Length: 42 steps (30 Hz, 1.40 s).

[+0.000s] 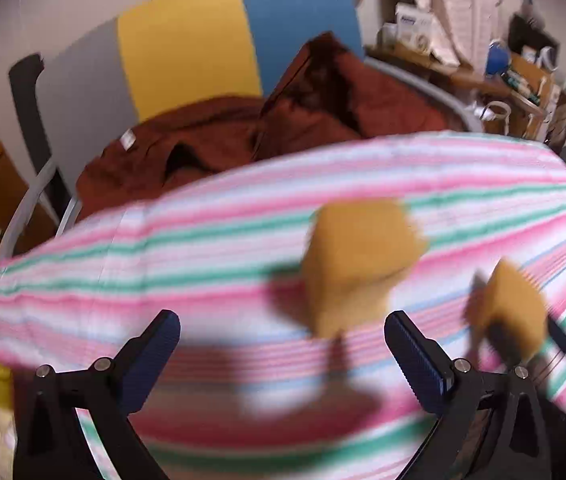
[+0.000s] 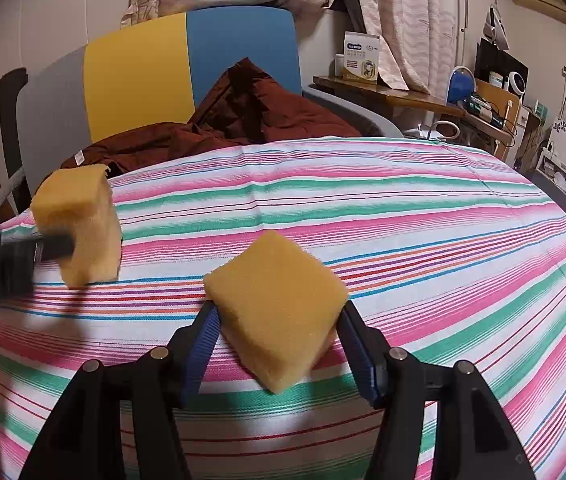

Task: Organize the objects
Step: 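Grasp the other yellow sponge with the left tool while the right tool holds its sponge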

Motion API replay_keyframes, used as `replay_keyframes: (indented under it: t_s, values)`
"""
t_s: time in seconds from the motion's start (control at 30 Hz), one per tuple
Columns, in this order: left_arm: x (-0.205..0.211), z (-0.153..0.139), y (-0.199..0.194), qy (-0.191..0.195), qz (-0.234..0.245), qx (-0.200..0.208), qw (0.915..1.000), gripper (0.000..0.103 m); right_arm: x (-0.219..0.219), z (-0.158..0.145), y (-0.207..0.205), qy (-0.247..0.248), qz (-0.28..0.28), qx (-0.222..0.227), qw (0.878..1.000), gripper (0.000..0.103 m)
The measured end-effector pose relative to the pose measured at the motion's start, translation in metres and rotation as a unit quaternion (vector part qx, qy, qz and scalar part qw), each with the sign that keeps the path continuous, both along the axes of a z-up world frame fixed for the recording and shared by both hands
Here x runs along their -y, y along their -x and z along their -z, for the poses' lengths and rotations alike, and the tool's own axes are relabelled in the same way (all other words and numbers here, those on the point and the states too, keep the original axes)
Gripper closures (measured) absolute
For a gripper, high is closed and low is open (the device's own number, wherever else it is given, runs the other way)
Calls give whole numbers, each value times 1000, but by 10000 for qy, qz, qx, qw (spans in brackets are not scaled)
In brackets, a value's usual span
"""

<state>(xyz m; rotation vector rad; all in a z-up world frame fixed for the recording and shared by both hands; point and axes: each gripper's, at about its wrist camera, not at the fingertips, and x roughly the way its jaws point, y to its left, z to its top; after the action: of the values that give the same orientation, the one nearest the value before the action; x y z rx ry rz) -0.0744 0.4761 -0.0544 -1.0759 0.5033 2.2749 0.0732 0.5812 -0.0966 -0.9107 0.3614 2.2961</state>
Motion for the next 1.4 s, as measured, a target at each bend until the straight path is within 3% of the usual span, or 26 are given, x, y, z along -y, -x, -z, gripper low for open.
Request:
replay_keyframes:
  t_s: [0.23,0.33,0.47,0.53,0.63,0.8,1.03,1.2,1.33,1.4]
  values:
    - [41,17,-20,-329,10,226,9992,0,2,0,1,-47,6,26,10000,42]
    - [28,-2,-20,-595,24,75,9982,0,3,-1,0,-69,11,30,10000,42]
    - [4,-41,0,-1019,-337,-195,9940,0,2,0,-2,-46,11,5,10000,42]
    - [-13,-47,16,-889,-416,-282,9948,0,4,0,-1,-72,5,24,10000,42]
    - [-29,-32,33,-195,-403,-263,9987,0,3,0,-2,-51,5,-5,10000,42]
    - [30,-24,1,-998,-182,-183,9947,0,1,0,-2,-17,1,-39,10000,42]
    - [82,-6,-39,-1352,-246,163,9904,0,3,0,-2,-50,6,-11,10000,42]
    - [51,-1,-44,-1170,92,174,9929,0,3,0,-2,-88,15,17,10000,42]
    - [22,13,-45,-680,452,-288,9962,1,4,0,-1,-117,20,41,9999,42]
    - [15,22,-45,-465,622,-260,9966,17,5,0,-1,-149,23,57,9999,42]
